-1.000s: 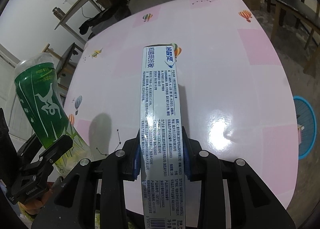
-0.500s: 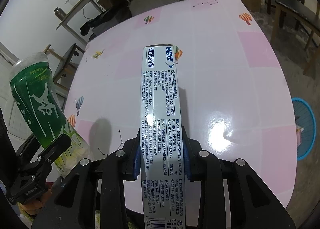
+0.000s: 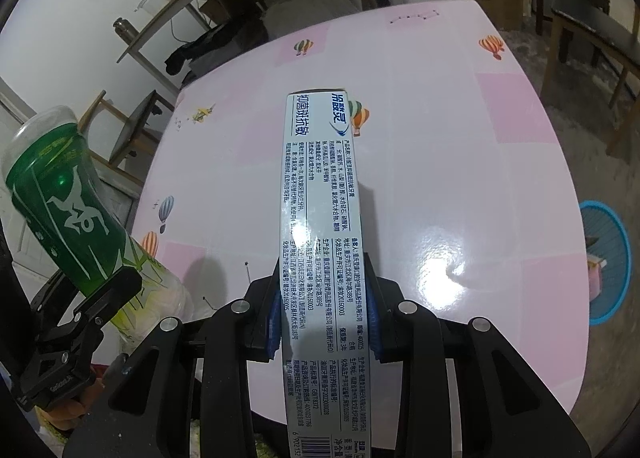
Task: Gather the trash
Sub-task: 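Lift the toothpaste box with the right gripper while the left lifts the green bottle, then carry both items over the wastebasket and open both grippers to drop them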
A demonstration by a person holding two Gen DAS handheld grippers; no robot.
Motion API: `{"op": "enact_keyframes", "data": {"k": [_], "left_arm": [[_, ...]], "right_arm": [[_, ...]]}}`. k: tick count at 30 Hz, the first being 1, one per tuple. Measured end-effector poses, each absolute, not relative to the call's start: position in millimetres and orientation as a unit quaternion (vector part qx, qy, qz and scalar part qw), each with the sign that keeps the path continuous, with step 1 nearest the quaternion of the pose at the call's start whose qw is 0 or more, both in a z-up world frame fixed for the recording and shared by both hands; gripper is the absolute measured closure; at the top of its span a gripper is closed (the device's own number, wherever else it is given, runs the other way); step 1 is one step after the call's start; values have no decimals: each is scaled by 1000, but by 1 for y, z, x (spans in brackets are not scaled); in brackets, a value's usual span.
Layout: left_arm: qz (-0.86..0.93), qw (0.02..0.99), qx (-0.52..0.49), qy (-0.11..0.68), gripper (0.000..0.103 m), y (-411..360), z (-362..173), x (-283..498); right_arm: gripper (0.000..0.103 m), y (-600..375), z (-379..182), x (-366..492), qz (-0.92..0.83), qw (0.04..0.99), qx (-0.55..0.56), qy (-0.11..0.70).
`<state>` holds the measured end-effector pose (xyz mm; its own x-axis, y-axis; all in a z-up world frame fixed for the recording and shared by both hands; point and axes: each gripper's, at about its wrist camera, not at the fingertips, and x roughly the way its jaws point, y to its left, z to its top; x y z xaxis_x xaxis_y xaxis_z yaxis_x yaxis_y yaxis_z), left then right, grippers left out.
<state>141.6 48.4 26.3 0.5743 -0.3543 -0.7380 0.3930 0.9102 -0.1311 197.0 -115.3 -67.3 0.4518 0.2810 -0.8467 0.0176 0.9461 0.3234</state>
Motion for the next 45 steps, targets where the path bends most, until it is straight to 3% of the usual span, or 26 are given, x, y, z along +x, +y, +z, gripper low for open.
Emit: {"op": "enact_keyframes", "data": {"k": [27,36,45], "left_arm": [[-268,890,37,367,42,18,51,132],[-398,841,8,367,42,-58,80,162],[-493,749,-15,442,42,-191,52,187]], "right_arm": [[72,-177,-26,151,37,876,186,444],[72,-280,4,83,-99,893,241,367],[72,-364,-32,30,-202,857,311,358]]}}
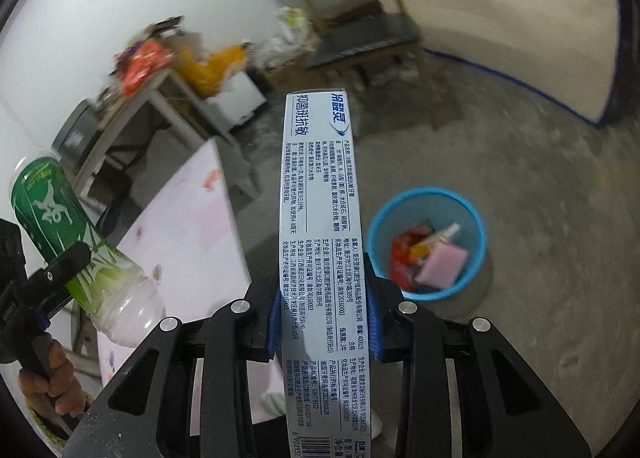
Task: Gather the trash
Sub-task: 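Carry both items over the wastebasket and open both grippers to drop them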
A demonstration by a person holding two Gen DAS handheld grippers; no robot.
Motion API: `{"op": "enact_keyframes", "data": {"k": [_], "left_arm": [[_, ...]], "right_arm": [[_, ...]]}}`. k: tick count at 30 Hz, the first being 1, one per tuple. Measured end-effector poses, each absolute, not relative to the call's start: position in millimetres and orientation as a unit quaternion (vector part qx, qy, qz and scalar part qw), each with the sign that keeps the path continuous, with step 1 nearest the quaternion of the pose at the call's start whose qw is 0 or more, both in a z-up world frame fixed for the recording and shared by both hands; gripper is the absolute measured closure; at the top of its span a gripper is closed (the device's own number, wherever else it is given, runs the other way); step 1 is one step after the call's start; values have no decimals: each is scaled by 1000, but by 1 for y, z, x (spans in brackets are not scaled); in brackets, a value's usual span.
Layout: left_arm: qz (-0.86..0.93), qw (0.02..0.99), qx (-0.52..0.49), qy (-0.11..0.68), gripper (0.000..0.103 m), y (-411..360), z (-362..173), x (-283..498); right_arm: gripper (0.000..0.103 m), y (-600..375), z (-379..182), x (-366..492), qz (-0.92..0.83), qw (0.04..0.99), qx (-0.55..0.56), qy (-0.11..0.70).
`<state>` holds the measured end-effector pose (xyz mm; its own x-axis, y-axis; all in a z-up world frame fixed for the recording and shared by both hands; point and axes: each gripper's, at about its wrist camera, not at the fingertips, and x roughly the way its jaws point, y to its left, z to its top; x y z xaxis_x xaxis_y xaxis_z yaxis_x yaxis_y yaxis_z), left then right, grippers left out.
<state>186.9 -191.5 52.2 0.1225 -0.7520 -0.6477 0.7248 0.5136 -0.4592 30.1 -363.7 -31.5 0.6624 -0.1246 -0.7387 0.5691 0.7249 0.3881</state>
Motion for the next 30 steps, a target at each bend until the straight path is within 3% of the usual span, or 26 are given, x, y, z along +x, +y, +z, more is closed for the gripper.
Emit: {"op": "enact_keyframes", "data": {"k": [9,11,13,19,22,30], "left_arm": [[-485,705,5,517,41,-313,-9,219],[-476,700,8,532,34,-338,-23,237],[-443,702,10,557,22,-355,-45,252],[-409,698,0,588,22,-335,-83,260],[-411,702,6,581,22,-319,-76,252],[-441,720,21,535,22,-299,-34,224]], "right_arm": [[71,-437,-83,56,-220,818,373,379],[65,-459,-93,70,-230,817,379,369],[38,-484,-117,86,-253,802,385,379],[38,-503,-190,99,-258,756,420,431],[38,-499,-206,92,-258,746,429,439],[38,-491,-195,62,-261,751,425,434]]}}
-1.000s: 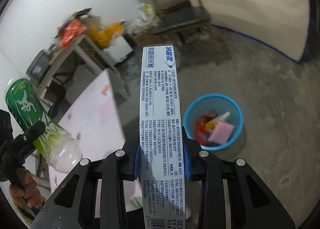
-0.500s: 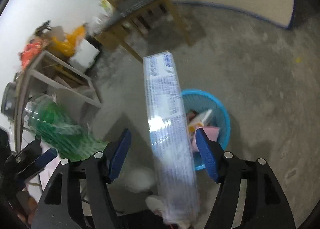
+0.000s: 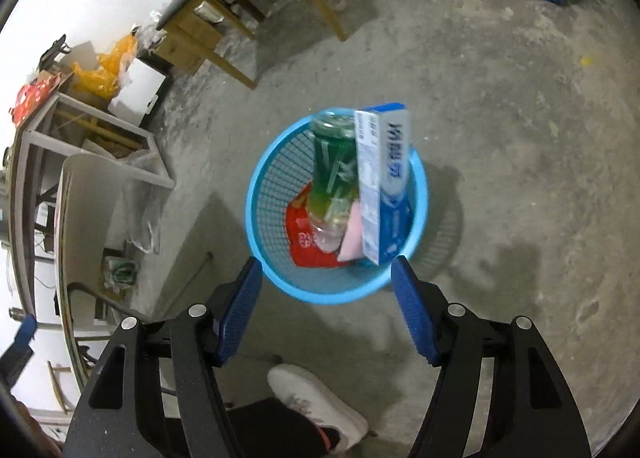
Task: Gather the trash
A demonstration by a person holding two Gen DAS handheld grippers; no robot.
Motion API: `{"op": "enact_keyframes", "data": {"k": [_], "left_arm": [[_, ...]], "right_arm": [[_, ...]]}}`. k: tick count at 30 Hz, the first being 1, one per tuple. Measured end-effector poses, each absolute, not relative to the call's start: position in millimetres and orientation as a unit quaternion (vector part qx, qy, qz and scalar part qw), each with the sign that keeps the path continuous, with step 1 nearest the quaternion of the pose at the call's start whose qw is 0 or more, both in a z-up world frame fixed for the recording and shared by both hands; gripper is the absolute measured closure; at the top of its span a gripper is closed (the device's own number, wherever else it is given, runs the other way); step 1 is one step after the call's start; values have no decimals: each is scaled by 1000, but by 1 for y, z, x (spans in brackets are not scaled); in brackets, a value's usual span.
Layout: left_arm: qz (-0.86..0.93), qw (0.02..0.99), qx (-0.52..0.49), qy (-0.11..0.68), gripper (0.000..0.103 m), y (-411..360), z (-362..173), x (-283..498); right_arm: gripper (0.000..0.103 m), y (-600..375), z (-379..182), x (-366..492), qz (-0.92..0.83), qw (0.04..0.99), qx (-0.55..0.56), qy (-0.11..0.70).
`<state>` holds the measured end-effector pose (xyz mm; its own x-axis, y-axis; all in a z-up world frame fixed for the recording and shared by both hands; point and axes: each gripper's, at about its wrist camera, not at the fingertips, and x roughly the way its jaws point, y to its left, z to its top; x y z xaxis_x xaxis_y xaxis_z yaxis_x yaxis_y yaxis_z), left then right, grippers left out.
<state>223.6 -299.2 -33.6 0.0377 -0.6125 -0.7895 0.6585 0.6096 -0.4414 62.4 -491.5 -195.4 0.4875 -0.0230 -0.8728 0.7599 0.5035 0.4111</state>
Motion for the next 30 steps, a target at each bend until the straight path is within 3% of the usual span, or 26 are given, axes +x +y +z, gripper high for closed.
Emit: {"op": "enact_keyframes", "data": {"k": [6,10,13,16,21,30], "left_arm": [[-443,754,19,484,22,-240,-4,197],[-426,791,11,439,15,-185,15,177],[-411,819,1,400,7,-140,28,154],[-384,844,-10,375,6,-99,33,130],[-350,861,-32,368,5,-58,35,102],[-232,894,1,384,5,-52,14,75]], "right_arm": [[38,-472,-169,34,-246,780,408,405],[37,-444,-140,26,-225,811,379,386],[30,-402,-104,21,-193,848,333,366],[22,-365,-76,21,-168,875,291,348],[7,-275,-32,27,-128,921,182,320],[8,-194,-26,34,-174,929,81,316]]}}
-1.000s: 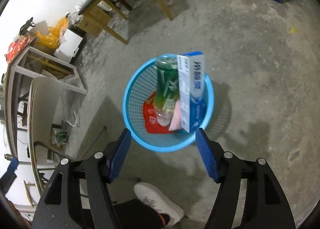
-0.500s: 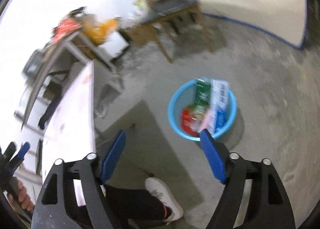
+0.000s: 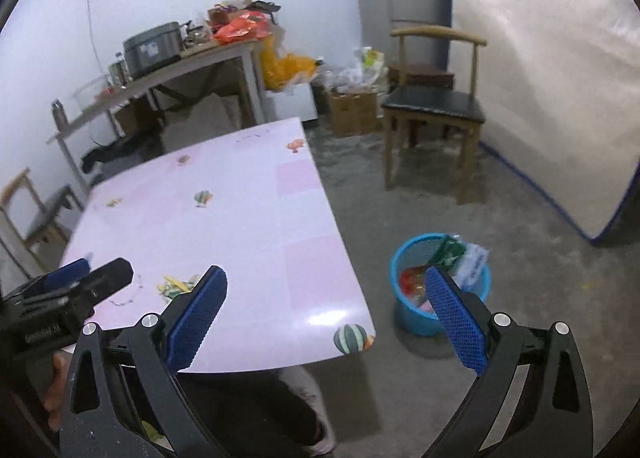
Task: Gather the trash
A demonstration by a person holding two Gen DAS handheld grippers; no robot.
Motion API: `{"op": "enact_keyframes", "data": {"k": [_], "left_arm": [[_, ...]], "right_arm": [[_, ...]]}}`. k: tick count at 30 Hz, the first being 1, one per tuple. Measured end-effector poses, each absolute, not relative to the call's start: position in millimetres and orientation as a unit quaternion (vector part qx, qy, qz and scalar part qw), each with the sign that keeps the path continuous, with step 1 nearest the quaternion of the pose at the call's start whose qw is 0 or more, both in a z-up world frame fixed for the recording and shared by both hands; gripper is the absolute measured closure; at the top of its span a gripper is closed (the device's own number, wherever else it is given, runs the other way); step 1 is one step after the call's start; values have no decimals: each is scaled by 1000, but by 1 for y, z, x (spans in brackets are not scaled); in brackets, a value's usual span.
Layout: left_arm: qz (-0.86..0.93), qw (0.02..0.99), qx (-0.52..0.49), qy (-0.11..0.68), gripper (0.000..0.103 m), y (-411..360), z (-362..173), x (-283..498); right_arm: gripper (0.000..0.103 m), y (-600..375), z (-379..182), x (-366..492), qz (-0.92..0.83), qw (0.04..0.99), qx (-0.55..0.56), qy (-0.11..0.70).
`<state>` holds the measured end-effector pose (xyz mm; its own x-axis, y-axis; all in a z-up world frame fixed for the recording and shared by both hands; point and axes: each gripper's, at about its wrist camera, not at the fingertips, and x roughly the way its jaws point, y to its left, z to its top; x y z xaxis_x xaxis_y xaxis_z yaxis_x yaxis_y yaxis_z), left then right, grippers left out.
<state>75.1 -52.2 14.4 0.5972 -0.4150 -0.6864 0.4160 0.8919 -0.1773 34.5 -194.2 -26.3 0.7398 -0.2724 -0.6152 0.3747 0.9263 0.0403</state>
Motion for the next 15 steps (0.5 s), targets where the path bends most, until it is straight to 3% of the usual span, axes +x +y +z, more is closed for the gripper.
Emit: {"op": "enact_keyframes", "data": {"k": [5,15], "left_arm": [[-208,911,21,355,5,-52,16,70],[-202,873,-4,444,5,-46,-9,72]], "right_arm": [[8,-181,-27,23,-250,915,18,317],[8,-180,-46,7,-290,890,12,352]]}}
